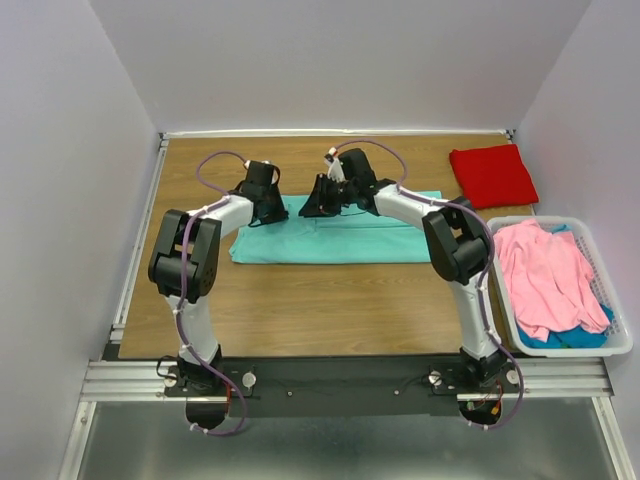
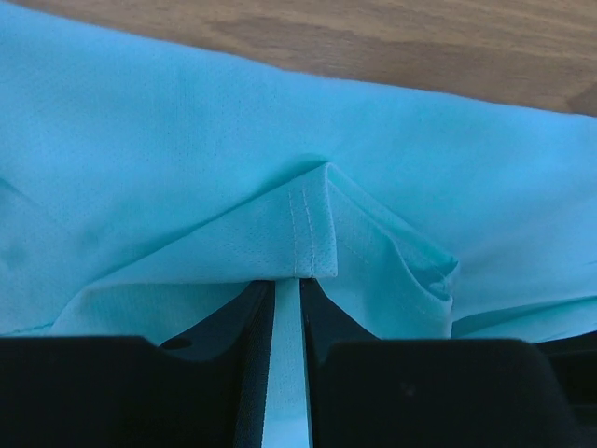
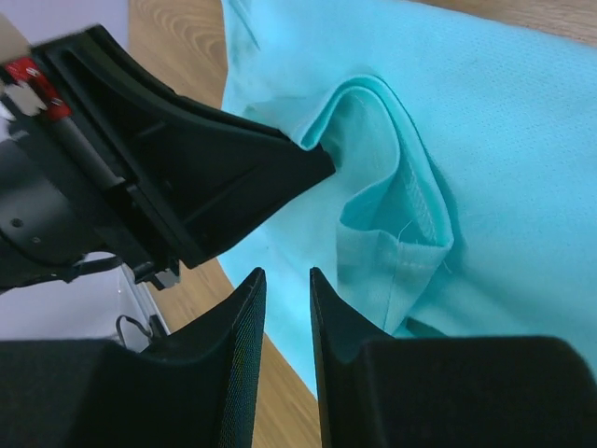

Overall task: Fold and stack the t-shirts
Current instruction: Fold the tshirt

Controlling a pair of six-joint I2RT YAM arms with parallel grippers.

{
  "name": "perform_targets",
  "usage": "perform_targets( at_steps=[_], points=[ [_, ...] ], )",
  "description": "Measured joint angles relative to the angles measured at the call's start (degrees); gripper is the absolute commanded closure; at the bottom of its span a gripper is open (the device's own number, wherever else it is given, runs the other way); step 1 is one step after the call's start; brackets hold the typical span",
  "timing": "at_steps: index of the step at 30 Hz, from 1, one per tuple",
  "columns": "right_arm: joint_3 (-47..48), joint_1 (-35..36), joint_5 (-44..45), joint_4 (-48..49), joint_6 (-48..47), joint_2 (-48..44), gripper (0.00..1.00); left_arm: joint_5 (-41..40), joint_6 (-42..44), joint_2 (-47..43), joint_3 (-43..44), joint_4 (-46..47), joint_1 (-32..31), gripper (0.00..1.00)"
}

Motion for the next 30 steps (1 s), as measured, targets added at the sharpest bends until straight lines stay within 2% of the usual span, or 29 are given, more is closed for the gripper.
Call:
perform_targets(
  at_steps=[10,22,26,30],
  points=[
    [1.70,-0.15,-0.22,0.31,0.39,5.33,0.67,-0.33,-0.04,3.30,3.21,0.07,1.84,0.79],
    [-5.16,-2.84,2.49,5.05,3.34,3.91,0.64,-0.31,-0.35,3.96,3.82,0.31,4.00,0.78],
    [-6.21,-3.23,3.65,4.46,0.87,2.08,0.61,-0.31,-0.68,3.89,3.82,0.33,4.92,0.70],
    [-6.82,-3.28,4.72,2.16,-3.43,-0.39,0.59,-0.79,-1.16,1.64,3.04,-0.13,5.14,0.52]
  ],
)
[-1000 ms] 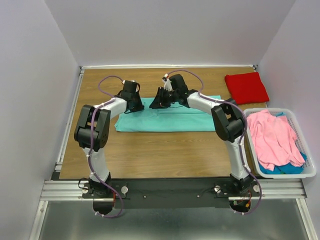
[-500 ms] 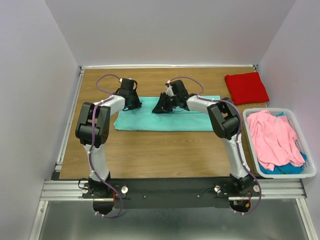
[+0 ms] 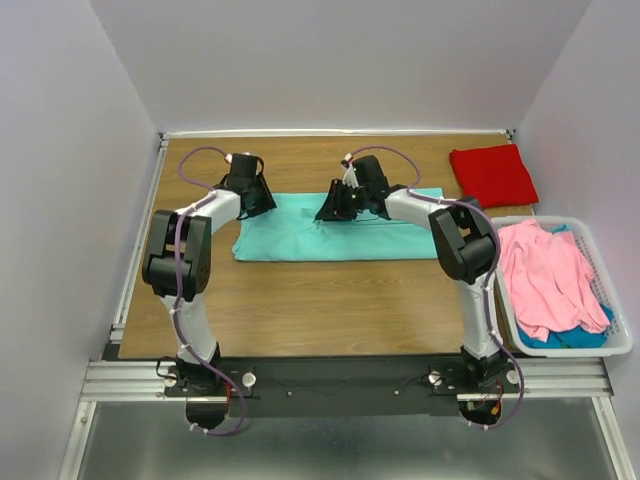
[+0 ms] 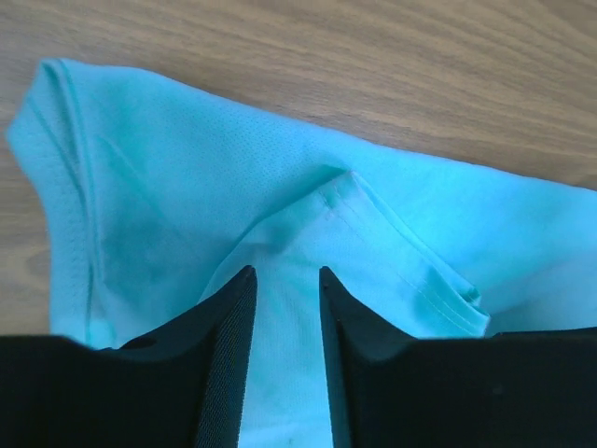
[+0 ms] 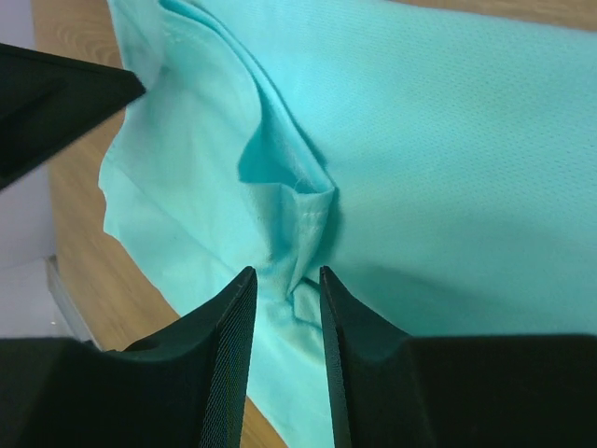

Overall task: Fold and stack the t-shirts
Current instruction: Fold the tshirt

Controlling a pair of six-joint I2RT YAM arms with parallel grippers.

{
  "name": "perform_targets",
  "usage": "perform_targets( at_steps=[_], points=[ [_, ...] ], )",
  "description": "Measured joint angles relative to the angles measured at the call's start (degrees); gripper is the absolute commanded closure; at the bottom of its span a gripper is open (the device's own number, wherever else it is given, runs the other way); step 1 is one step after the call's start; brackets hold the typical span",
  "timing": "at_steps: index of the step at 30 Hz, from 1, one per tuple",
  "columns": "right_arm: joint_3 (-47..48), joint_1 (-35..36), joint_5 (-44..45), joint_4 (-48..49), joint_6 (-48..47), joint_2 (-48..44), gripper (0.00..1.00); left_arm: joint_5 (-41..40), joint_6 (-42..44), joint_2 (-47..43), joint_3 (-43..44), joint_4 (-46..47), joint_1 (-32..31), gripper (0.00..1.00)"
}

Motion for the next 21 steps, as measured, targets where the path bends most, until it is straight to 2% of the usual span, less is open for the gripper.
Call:
perform_targets(
  at_steps=[5,8,10,11,13,17,21],
  points=[
    [-0.15,1.60,1.86,-2.75,-6.95,-4.57,0.59,-4.42,0.33,-11.04,-0.66,-0.90,0.07,0.40],
    [0.11,4.37,1.97,-3.63,-11.02,-6.05,0.59,-8.09,1.60,-21.51,-2.43,-0.20,0.35,0.37],
    [1.07,7.21,1.88,-4.81,-13.92,-5.81,0.59,-11.72,2.99,-30.03,-5.46,0.98,0.85,0.30],
    [1.57,8.61,1.86,-5.25,-14.62,-5.53,0.59,-12.74,3.28,-33.68,-7.04,1.95,1.16,0.30],
    [2.93,11.39,1.62,-5.88,-16.31,-4.44,0.59,-16.24,5.29,-41.31,-11.56,3.28,1.62,0.20],
    [6.69,16.55,0.98,-6.91,-18.60,-1.01,0.59,-21.40,8.02,-53.20,-20.63,4.68,1.86,0.20],
    [10.82,18.27,0.98,-7.34,-19.23,3.39,0.59,-23.71,9.16,-60.48,-27.98,4.90,1.84,0.20]
  ],
)
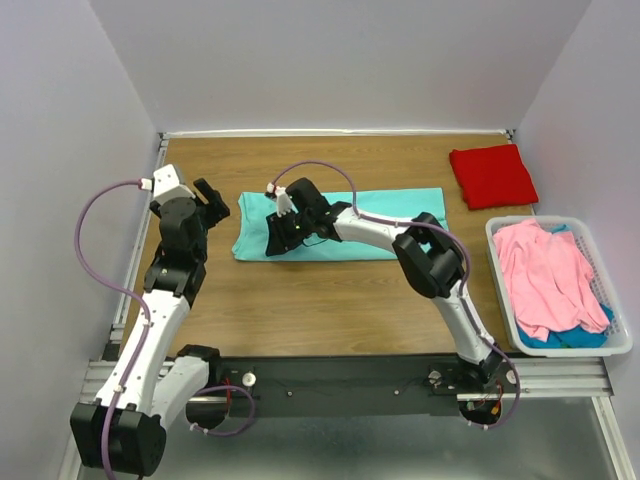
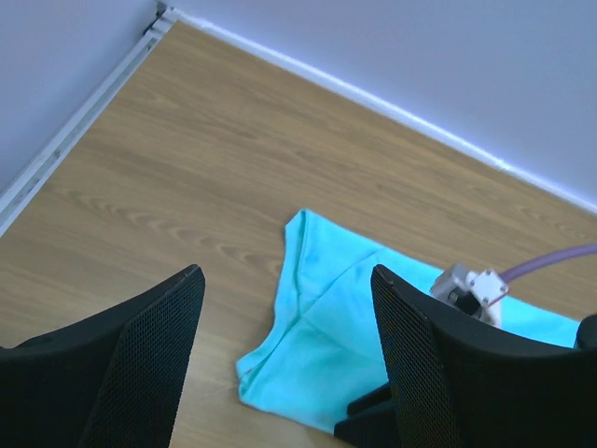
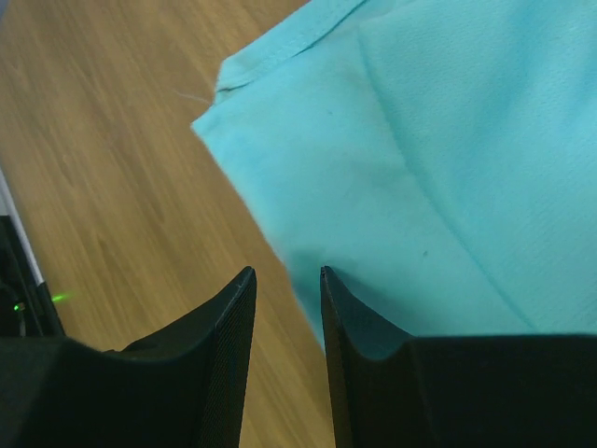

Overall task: Fold and stack the t-shirts
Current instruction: Fold the tshirt

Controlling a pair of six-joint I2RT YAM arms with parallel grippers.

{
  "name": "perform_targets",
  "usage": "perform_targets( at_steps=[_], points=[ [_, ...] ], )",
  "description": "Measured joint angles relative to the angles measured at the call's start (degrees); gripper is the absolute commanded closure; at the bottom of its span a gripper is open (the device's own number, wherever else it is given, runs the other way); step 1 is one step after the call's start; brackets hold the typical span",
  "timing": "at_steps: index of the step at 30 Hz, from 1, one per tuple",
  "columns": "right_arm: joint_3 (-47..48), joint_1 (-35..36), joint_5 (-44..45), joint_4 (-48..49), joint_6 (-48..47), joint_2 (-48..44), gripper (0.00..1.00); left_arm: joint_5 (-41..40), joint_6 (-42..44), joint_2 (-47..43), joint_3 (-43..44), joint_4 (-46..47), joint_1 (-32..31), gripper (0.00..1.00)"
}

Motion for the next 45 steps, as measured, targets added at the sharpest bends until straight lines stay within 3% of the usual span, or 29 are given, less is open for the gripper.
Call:
perform_targets(
  at_steps=[5,15,21,26,30,34,38,40,45],
  points=[
    [5.81,-0.28,1.57,-0.31,0.33,6.12,0.59,-0.33,0.85,-0.55,-5.55,0.33,-0.11,0.20],
    [20.00,-3.85,5.68,2.67,3.15,15.89,0.58,0.39,3.85,-0.07,-5.86,1.73,-0.79,0.20],
    [33.20,-11.23,12.92,2.99,5.79,23.65,0.49,0.76,4.81,0.90,-5.86,2.51,-0.79,0.20],
    [37.75,-18.34,13.92,1.38,5.42,25.05,0.49,0.83,5.09,1.42,-5.84,2.56,-0.79,0.20],
    [27.39,-21.53,13.33,-0.63,2.80,16.13,0.49,1.20,5.29,1.46,-5.86,2.82,-0.79,0.20],
    [2.43,-20.74,16.72,-0.92,-0.42,-6.58,0.49,2.08,5.31,1.46,-5.86,3.02,-0.79,0.19],
    [-13.90,-19.37,21.66,-1.22,-2.60,-22.91,0.49,2.51,5.31,1.36,-5.86,3.06,-0.79,0.19],
    [-22.03,-19.82,25.03,-1.97,-3.56,-28.39,0.49,2.75,5.31,1.14,-5.86,3.19,-0.79,0.19],
    [-34.51,-23.19,31.12,-7.69,-4.22,-31.17,0.50,3.69,5.31,0.79,-5.86,3.34,-0.79,0.19]
  ],
)
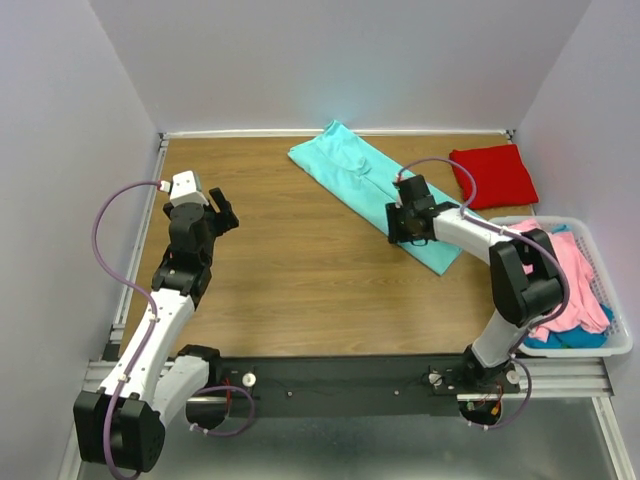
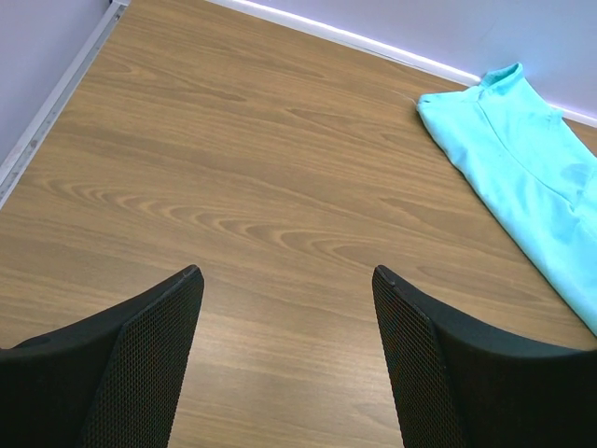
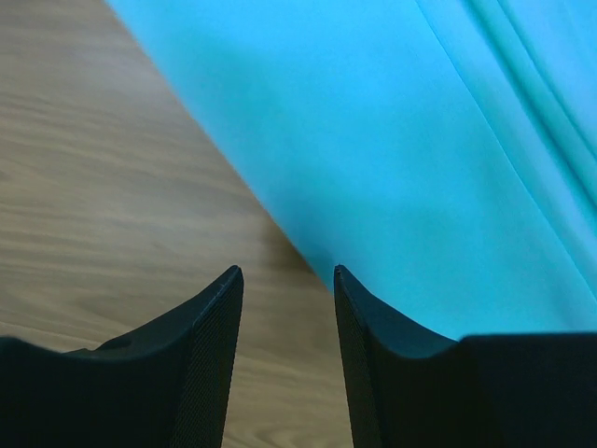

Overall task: Fold and stack the t-shirts
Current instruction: Fold the tshirt

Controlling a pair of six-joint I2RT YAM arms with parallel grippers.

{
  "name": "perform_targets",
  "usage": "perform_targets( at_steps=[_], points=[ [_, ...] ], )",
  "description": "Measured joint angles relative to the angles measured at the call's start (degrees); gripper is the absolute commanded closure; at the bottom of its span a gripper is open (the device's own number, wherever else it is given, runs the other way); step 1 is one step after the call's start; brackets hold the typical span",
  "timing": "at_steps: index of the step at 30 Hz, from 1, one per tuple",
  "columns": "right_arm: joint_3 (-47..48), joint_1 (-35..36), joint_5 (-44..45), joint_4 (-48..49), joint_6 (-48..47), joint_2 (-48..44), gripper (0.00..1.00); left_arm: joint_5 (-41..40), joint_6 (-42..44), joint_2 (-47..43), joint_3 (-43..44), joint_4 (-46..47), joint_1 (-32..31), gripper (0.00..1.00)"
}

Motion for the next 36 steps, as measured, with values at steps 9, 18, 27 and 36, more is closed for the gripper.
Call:
perform_targets(
  at_steps=[9,18,27,36],
  points=[
    [-4.31,-9.94,2.69,-4.81,3.50,-3.13,0.54,1.44,0.02,-0.15,0.00,0.04,0.00,0.19],
    [-4.50,-11.45,1.36,-6.40,5.31,0.07,0.59,1.68,0.20,-0.15,0.00,0.04,0.00,0.19],
    [-4.92,-8.74,-4.44,-9.25,6.73,-0.72,0.58,2.29,0.26,0.39,0.00,0.00,0.00,0.20],
    [-1.38,11.98,-11.93,-14.60,16.41,2.05,0.55,2.62,0.61,0.68,0.00,-0.24,0.00,0.20]
  ],
)
